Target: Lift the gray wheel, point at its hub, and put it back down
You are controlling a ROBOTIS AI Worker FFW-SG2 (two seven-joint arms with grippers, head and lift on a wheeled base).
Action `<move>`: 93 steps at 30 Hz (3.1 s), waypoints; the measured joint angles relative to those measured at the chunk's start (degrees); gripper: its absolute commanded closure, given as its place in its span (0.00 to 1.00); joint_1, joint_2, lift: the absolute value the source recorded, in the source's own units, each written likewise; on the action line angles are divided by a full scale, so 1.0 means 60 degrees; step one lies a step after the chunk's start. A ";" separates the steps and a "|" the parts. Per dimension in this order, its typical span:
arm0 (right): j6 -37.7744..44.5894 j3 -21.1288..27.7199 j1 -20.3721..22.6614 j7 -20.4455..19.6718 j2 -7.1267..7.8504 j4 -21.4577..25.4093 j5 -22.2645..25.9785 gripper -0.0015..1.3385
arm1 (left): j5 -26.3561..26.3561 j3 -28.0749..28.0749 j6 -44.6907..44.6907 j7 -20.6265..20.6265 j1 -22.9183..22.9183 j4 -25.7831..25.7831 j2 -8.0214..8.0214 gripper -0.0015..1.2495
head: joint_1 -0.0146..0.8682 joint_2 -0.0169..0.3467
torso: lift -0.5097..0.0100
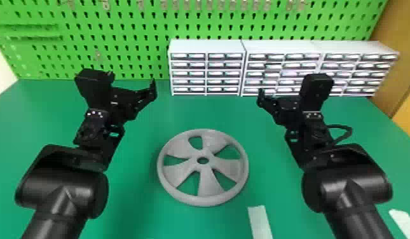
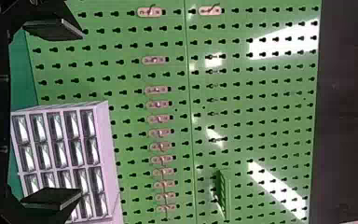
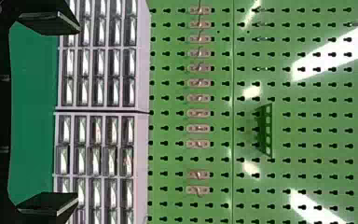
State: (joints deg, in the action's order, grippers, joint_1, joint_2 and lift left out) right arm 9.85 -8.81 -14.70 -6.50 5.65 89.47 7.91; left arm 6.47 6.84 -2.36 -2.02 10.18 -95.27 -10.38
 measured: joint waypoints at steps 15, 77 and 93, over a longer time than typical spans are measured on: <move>0.0101 0.0034 0.0125 -0.0002 -0.0016 0.0233 -0.0073 0.04 | -0.0026 0.0020 0.0039 -0.0063 -0.0028 -0.0009 0.0044 0.08 | 0.80 0.18 | 0.81; 0.0278 0.0073 0.0235 -0.0012 -0.0005 0.0495 0.0230 0.04 | 0.0084 0.0087 0.0044 -0.0234 0.0048 -0.0015 0.0045 0.06 | 0.80 0.18 | 0.81; 0.0290 0.0102 0.0274 -0.0011 0.0018 0.0494 0.0345 0.04 | 0.0174 0.0135 0.0043 -0.0250 0.0091 -0.0015 0.0045 0.06 | 0.80 0.18 | 0.81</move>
State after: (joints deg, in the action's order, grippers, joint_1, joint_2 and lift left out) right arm 11.58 -8.20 -13.06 -6.57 5.76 92.43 9.98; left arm 7.51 7.65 -2.10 -3.52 10.73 -95.36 -10.11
